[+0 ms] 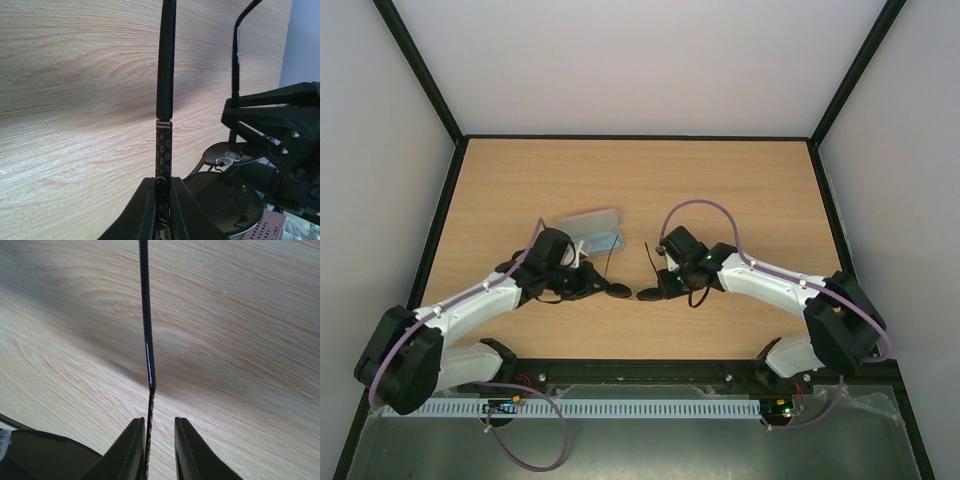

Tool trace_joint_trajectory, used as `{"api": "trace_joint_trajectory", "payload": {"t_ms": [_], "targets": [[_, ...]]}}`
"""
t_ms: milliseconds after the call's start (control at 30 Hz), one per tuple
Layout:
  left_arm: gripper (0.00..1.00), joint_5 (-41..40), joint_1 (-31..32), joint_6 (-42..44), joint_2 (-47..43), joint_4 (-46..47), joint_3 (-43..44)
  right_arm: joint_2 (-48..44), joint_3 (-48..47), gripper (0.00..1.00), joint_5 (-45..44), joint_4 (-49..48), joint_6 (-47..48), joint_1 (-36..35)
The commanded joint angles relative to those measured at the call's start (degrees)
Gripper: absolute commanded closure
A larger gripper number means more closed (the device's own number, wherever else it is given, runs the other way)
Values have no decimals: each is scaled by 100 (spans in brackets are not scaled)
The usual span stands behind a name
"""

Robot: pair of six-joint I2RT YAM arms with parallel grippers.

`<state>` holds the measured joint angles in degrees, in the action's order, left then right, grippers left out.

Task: Organize the sunglasses
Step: Fold the sunglasses.

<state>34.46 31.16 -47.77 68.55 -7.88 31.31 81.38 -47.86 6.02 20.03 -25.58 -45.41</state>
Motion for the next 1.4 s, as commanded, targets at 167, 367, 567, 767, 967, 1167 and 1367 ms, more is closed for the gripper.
{"api": "trace_joint_trajectory", "payload": {"t_ms": [167, 367, 567, 767, 967, 1167, 1367], "targets": [[98, 181, -160, 130, -317, -223, -13, -263, 237, 71, 147, -22, -164, -36], [98, 276, -241, 302, -392, -381, -12, -644, 52, 58, -7, 67, -262, -17], [98, 328, -294, 364, -461, -453, -22, -774, -74, 52, 176, -4, -343, 67], [98, 354, -303, 519, -535, -613, 36, -923, -12, 64, 338, -152, -541, 476], [98, 388, -328, 730, -575, -761, 15, -1167, 90, 86, 441, -191, -668, 993], [98, 540, -330, 853, -548, -700, 85, -494, -24, 95, 450, 122, -486, 1025], [98, 683, -330, 940, -439, -629, 141, -206, -160, 94, 606, 166, -337, 982]]}}
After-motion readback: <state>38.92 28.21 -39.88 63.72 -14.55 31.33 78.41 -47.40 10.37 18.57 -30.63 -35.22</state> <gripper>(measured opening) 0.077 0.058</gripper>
